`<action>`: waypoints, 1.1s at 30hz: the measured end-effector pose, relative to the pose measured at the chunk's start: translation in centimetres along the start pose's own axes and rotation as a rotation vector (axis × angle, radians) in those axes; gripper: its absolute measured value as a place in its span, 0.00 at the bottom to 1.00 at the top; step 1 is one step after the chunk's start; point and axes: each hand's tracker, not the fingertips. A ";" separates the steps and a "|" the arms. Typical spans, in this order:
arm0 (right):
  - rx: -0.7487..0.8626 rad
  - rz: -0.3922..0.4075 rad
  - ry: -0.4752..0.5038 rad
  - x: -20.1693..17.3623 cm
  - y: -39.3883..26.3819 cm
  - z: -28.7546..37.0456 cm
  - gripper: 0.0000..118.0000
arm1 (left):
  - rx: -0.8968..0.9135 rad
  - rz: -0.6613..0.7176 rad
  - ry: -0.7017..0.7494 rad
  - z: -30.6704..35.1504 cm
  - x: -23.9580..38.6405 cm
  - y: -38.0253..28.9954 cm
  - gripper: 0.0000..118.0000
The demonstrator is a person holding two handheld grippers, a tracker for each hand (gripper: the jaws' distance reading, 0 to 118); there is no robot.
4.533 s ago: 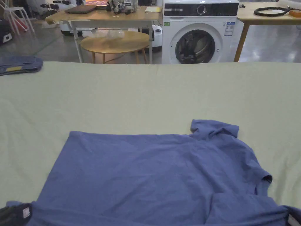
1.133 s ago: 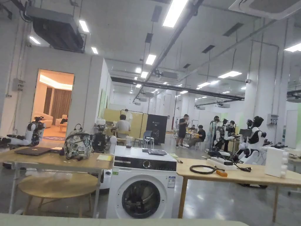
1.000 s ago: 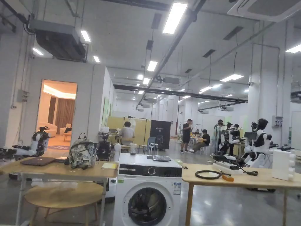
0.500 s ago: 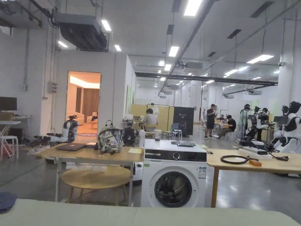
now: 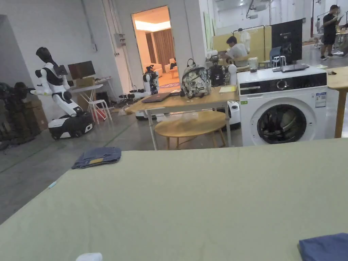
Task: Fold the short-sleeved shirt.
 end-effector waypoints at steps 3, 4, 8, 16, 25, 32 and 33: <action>-0.042 -0.013 -0.013 1.3 -1.1 0.1 0.00 | -0.099 0.068 -0.022 -6.8 -1.1 1.7 0.48; -0.048 -0.015 -0.023 1.6 -1.3 0.3 0.00 | -0.124 0.101 -0.029 -8.9 -1.6 2.3 0.48; -0.090 -0.015 -0.114 4.0 -2.3 1.2 0.00 | -0.227 0.026 0.000 -16.2 -1.3 3.3 0.38; -0.146 -0.068 -0.133 8.2 -0.5 -1.5 0.60 | -0.312 -0.053 0.092 -19.8 -1.7 2.6 0.00; -0.603 -0.046 -0.133 14.8 6.7 -22.7 0.38 | -0.340 -0.076 0.137 -18.3 1.3 1.8 0.00; -0.636 0.040 -0.175 14.2 5.8 -24.8 0.00 | -0.329 -0.061 0.122 -17.1 1.6 1.7 0.00; -0.614 0.042 -0.186 13.6 6.0 -24.0 0.00 | -0.325 -0.068 0.119 -16.8 1.7 1.6 0.00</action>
